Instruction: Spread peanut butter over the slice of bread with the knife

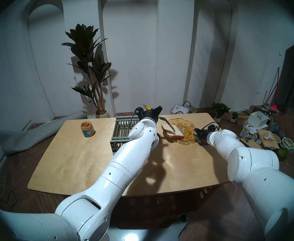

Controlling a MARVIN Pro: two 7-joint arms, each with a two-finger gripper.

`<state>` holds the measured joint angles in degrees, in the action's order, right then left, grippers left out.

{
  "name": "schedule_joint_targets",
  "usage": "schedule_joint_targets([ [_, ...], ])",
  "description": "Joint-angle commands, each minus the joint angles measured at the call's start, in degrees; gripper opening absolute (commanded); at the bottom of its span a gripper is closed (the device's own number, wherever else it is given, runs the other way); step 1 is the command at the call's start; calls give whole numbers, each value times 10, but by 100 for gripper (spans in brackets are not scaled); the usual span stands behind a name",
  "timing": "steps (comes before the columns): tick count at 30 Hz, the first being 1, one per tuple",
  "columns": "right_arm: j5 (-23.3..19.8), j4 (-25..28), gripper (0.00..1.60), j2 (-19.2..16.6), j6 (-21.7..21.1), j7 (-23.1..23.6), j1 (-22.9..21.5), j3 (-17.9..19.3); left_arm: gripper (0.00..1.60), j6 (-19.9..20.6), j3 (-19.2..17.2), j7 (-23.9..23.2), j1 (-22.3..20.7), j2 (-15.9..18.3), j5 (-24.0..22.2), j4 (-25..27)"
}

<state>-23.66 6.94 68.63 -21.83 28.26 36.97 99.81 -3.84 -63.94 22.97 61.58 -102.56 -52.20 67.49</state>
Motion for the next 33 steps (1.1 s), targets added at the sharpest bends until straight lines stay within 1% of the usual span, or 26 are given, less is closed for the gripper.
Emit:
schedule_joint_targets([
  [1,2,-1,0,-6,-3,5,2,-2,0,-5,-7,-26,-30,-20,-18,-9],
  [4,-2,-1,0,-9,-4,7,1,1,0,-7,-10,-33,-40,-25,-26,-29],
  [8,-2,-2,0,-9,-4,8,2,2,0,-6,-8,-31,-48,-29,-25,-48],
  [10,-3,-1,0,-10,-3,11,2,2,0,-12,-9,-36,-55,-34,-29,-69],
  [16,0,1,0,-11,2,16,5,0,0,-19,-12,-46,-68,-41,-38,-92],
  [25,1,1,0,-12,5,21,9,-2,0,-27,-16,-60,-84,-46,-47,-111],
  [28,4,2,0,-14,8,25,11,-4,0,-31,-22,-71,-92,-49,-57,-129],
  [33,4,2,0,-16,8,31,11,-5,0,-41,-24,-83,-102,-51,-60,-152],
])
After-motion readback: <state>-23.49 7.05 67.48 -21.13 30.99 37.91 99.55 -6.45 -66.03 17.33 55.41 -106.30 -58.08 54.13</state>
